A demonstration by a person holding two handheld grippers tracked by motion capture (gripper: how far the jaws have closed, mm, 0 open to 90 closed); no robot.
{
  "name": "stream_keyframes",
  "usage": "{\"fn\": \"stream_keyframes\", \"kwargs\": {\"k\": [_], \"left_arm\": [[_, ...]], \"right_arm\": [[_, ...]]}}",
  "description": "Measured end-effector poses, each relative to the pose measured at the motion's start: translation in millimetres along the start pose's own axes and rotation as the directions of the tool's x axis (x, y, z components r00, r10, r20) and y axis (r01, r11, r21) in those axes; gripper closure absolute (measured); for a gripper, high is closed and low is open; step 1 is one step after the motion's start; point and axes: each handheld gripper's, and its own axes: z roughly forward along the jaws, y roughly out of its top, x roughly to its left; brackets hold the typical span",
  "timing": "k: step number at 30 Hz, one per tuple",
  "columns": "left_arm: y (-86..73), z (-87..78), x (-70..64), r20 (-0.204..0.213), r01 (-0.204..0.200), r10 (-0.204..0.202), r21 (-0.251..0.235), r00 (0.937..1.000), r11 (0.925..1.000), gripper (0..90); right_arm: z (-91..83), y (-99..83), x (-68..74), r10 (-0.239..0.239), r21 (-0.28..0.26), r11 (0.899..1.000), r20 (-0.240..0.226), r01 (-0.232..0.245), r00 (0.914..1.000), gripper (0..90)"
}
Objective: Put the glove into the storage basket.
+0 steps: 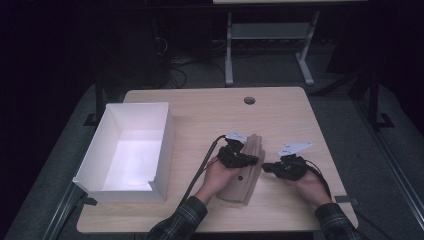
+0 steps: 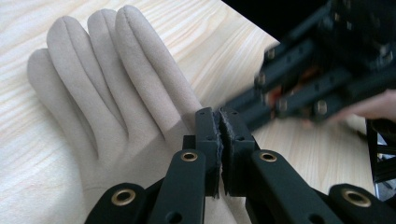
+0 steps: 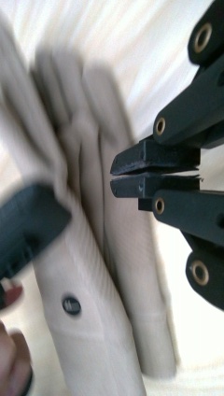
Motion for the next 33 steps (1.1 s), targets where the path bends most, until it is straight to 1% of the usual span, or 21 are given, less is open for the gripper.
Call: {"fn": "stream_keyframes", "kwargs": {"k": [1, 2, 3, 5, 6, 7, 8, 9, 11, 12, 14, 15, 18, 21, 22, 23, 25, 26, 31, 32, 33], "left_arm": [[-0.4, 1.2, -0.5, 0.003, -0.002, 0.002, 0.006, 1.0000, 1.0000, 86.4], [-0.9, 3.0, -1.5, 0.005, -0.003, 0.003, 0.012, 1.0000, 0.9999, 86.4], [-1.6, 5.3, -2.3, 0.008, -0.003, 0.003, 0.019, 1.0000, 0.9998, 86.4], [-3.2, 10.4, -4.3, 0.015, -0.007, 0.006, 0.031, 0.9999, 0.9995, 86.0], [-4.1, 12.8, -5.2, 0.019, -0.005, 0.004, 0.037, 0.9998, 0.9993, 85.2], [-4.9, 15.0, -5.6, 0.026, -0.004, 0.003, 0.043, 0.9997, 0.9990, 84.1], [-5.7, 17.2, -6.5, 0.029, -0.003, 0.001, 0.053, 0.9996, 0.9986, 84.0], [-6.5, 19.4, -7.5, 0.032, -0.005, 0.003, 0.060, 0.9995, 0.9982, 82.9], [-7.8, 22.1, -10.1, 0.033, -0.006, 0.004, 0.071, 0.9995, 0.9974, 81.8], [-8.2, 22.2, -11.4, 0.031, -0.013, 0.011, 0.078, 0.9994, 0.9969, 82.7], [-9.5, 20.6, -14.4, 0.027, -0.036, 0.034, 0.084, 0.9991, 0.9958, 89.7], [-10.4, 20.6, -15.8, 0.032, -0.040, 0.037, 0.093, 0.9988, 0.9948, 89.8], [-15.3, 20.7, -20.8, 0.028, -0.067, 0.064, 0.124, 0.9975, 0.9900, 89.8], [-21.6, 18.0, -24.1, 0.008, -0.100, 0.100, 0.154, 0.9950, 0.9830, 89.8], [-23.9, 16.3, -24.4, 0.000, -0.102, 0.103, 0.153, 0.9947, 0.9829, 89.8], [-25.5, 13.8, -24.1, -0.004, -0.109, 0.111, 0.162, 0.9938, 0.9808, 89.8], [-28.6, 9.1, -23.0, -0.014, -0.113, 0.117, 0.165, 0.9930, 0.9798, 89.8], [-29.8, 6.3, -22.6, -0.019, -0.113, 0.117, 0.169, 0.9929, 0.9791, 89.8], [-36.0, -4.9, -20.4, -0.042, -0.124, 0.133, 0.177, 0.9902, 0.9765, 89.8], [-36.7, -7.3, -19.9, -0.045, -0.129, 0.139, 0.185, 0.9893, 0.9744, 89.8], [-37.8, -9.2, -19.7, -0.049, -0.130, 0.142, 0.186, 0.9887, 0.9738, 89.8]], "right_arm": [[-3.2, -1.1, -3.3, 0.014, -0.008, 1.000, 0.013, -0.014, 0.9998, 85.0], [-5.8, -2.5, -7.1, 0.016, -0.017, 1.000, 0.027, -0.016, 0.9995, 84.0], [-8.0, -3.6, -9.6, 0.032, -0.019, 0.999, 0.043, -0.031, 0.9985, 82.2], [-10.6, -5.8, -15.2, 0.040, -0.026, 0.999, 0.071, -0.038, 0.9967, 77.6], [-11.9, -6.4, -16.7, 0.056, -0.027, 0.998, 0.082, -0.054, 0.9950, 75.1], [-12.5, -7.2, -18.7, 0.060, -0.031, 0.998, 0.094, -0.058, 0.9937, 70.2], [-13.0, -7.8, -20.4, 0.067, -0.036, 0.997, 0.109, -0.064, 0.9917, 67.2], [-13.3, -8.3, -21.5, 0.084, -0.036, 0.996, 0.116, -0.080, 0.9897, 65.3], [-13.3, -9.5, -23.6, 0.089, -0.034, 0.996, 0.135, -0.085, 0.9868, 60.2], [-13.4, -9.9, -24.7, 0.087, -0.034, 0.996, 0.147, -0.083, 0.9853, 59.6], [-14.1, -10.5, -25.8, 0.092, -0.035, 0.996, 0.159, -0.087, 0.9831, 57.3], [-14.7, -10.8, -26.6, 0.089, -0.033, 0.996, 0.166, -0.085, 0.9822, 56.8], [-15.0, -12.0, -28.2, 0.096, -0.034, 0.995, 0.177, -0.091, 0.9795, 55.3], [-15.1, -13.7, -30.4, 0.090, -0.030, 0.996, 0.194, -0.086, 0.9768, 54.3], [-15.1, -14.3, -30.6, 0.095, -0.029, 0.995, 0.201, -0.091, 0.9750, 53.3], [-15.3, -15.2, -31.7, 0.095, -0.030, 0.995, 0.209, -0.091, 0.9732, 52.0], [-15.6, -17.2, -35.4, 0.101, -0.028, 0.995, 0.222, -0.098, 0.9697, 49.9], [-15.8, -18.1, -36.6, 0.112, -0.027, 0.994, 0.228, -0.108, 0.9673, 48.3], [-16.6, -20.8, -41.3, 0.116, -0.034, 0.993, 0.269, -0.111, 0.9560, 40.6], [-16.6, -21.2, -41.9, 0.116, -0.034, 0.993, 0.276, -0.111, 0.9541, 39.0], [-16.4, -21.7, -42.1, 0.120, -0.035, 0.993, 0.282, -0.115, 0.9519, 37.7]]}}
